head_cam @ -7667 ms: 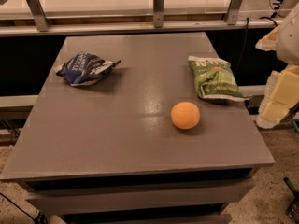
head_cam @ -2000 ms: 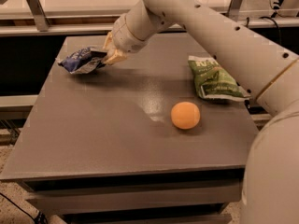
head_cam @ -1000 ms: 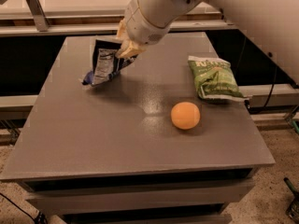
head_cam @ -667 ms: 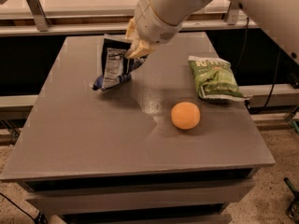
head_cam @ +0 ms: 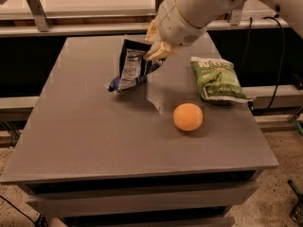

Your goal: Move blue chip bag near orange

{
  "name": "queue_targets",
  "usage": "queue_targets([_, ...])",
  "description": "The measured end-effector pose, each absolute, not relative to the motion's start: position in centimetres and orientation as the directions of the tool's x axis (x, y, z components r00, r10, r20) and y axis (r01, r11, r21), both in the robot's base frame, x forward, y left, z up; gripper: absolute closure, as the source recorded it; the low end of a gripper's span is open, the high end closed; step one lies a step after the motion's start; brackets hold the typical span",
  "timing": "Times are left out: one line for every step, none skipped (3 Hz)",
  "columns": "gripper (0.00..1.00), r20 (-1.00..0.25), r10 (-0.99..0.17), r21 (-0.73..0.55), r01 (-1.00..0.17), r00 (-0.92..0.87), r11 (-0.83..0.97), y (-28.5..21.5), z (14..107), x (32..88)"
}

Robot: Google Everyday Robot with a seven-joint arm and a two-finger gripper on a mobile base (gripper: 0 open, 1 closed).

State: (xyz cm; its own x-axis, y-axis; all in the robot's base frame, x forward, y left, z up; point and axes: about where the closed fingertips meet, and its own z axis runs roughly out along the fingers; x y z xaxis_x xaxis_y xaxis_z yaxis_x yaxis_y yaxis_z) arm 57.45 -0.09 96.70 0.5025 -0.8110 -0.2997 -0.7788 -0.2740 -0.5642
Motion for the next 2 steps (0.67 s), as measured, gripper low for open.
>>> queue_targets([0.82,-0.312,-0.814,-0.575,-0.779,0.490,-0.248,-1.45,96.24,57.47])
queue_targets([0.58,-0.327,-0.807,-0.574,-0.782,0.492,-0.244,-2.22,95.98,57.35])
